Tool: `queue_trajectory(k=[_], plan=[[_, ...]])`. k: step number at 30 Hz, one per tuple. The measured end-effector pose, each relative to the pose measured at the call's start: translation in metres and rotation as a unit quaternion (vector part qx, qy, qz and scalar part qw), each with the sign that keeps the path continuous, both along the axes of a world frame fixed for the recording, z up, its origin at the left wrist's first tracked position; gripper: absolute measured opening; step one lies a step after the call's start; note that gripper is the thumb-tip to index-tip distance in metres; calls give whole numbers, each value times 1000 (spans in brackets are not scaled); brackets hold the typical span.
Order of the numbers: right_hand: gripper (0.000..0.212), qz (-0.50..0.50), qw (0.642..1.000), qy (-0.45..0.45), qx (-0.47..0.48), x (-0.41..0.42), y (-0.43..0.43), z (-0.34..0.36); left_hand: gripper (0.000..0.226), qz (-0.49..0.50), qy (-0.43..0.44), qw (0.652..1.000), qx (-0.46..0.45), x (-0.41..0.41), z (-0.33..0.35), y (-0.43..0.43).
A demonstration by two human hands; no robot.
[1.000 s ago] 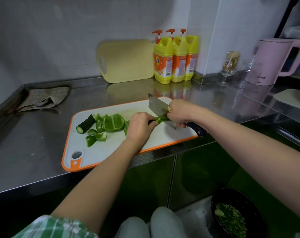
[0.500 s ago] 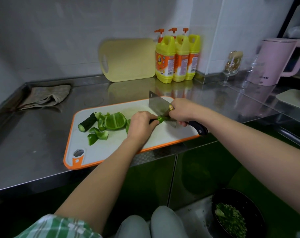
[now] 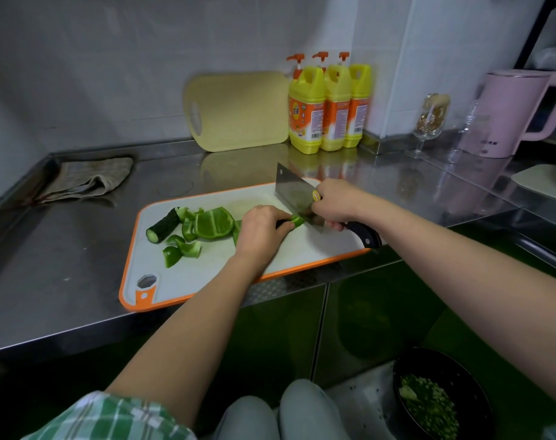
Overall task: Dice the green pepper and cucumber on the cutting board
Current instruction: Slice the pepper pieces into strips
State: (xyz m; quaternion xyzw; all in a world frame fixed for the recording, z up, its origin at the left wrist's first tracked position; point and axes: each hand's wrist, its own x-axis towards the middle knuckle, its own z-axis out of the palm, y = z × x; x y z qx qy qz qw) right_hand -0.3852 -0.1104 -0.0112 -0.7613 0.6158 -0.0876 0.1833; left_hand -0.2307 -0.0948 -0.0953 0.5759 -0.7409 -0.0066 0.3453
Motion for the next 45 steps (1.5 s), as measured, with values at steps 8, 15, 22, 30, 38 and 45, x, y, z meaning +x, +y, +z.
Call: queue_trajectory(k=[8,15,22,30,38,45], plan=[[11,-9,999,52,11,8,-1,-8,19,1,-5,1000,6,0,1,1],[16,-20,998,15,-62,10,-3,-15,21,1,-3,1000,5,0,0,1],[20,4,1000,20,12,7,0,-1,20,2,-5,1000,3,0,-1,0],[12,-12,999,35,-35,13,-3,-18,21,3,-2,1000,4,0,0,2],[17,3,1000,7,5,2,2,-2,22,9,2,1000,9,-1,0,2],[10,3,999,48,4,9,1,-11,20,6,-2,1000,11,0,1,2]])
